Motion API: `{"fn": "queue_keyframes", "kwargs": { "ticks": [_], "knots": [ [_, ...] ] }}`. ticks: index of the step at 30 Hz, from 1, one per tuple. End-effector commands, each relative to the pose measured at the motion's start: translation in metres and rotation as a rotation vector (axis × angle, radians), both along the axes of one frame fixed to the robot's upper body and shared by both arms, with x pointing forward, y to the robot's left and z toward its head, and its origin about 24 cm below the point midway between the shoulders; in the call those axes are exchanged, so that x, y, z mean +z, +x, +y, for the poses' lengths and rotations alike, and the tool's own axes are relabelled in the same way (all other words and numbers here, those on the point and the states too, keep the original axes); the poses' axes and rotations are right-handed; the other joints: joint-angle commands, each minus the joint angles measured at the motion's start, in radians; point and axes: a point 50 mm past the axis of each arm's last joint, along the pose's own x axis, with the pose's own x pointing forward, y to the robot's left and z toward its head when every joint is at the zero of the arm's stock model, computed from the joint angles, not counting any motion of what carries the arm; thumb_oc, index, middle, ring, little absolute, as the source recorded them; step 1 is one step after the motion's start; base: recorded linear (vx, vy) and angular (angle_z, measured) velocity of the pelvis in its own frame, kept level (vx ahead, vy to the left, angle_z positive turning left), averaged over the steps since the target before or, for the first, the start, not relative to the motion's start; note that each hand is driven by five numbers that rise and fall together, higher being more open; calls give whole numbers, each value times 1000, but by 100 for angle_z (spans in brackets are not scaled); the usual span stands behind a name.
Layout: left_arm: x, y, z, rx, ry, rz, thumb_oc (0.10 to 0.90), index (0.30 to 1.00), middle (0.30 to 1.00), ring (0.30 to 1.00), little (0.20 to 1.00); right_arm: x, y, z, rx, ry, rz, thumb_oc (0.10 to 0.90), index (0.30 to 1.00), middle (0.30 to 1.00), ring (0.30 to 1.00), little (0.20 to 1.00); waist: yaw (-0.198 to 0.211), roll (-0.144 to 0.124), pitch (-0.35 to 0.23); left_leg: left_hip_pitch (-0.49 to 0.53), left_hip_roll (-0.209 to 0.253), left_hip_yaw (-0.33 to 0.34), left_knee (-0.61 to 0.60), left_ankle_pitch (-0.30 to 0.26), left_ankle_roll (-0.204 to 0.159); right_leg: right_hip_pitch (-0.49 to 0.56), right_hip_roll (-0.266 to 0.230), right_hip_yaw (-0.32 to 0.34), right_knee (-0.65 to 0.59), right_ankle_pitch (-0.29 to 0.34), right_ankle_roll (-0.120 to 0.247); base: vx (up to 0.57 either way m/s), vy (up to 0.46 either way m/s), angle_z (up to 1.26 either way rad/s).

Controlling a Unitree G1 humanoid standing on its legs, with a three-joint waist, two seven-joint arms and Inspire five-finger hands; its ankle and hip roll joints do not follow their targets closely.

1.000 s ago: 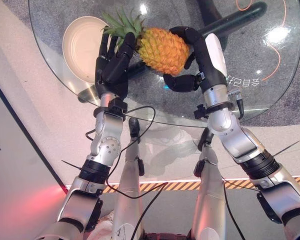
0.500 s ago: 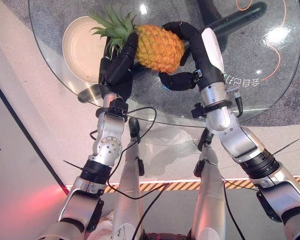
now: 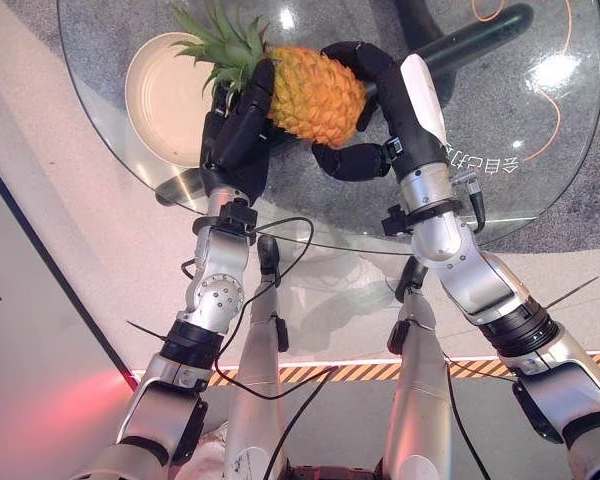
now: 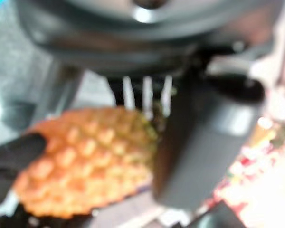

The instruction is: Pick up the fruit to the plate

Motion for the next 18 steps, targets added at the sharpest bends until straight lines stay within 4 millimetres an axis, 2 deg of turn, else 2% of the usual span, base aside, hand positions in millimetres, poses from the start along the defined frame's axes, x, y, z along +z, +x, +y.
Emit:
{"fn": "queue_keyframes", "kwargs": {
  "ticks": [1, 17, 18],
  "knots": [
    [57, -21, -22, -94, 18, -325, 100, 300, 300, 300, 200, 68, -57, 38, 317, 53, -368, 100, 300, 300, 300, 200, 11, -11, -25, 31, 15, -16, 14, -35, -3, 28, -21, -40, -65, 71, 29, 0, 0, 0],
    [60, -22, -20, -77, 6, -364, 100, 300, 300, 300, 200, 68, -55, 36, 291, 62, -370, 100, 300, 300, 300, 200, 10, -15, -25, 23, 15, -17, 8, -27, -3, 22, -21, -40, -71, 80, 30, 0, 0, 0],
    [59, -22, -20, -76, 5, -360, 100, 300, 300, 300, 200, 67, -54, 36, 290, 63, -364, 155, 347, 347, 347, 255, 11, -15, -25, 32, 16, -16, 8, -34, -4, 29, -20, -40, -69, 73, 32, 0, 0, 0]
  ]
}}
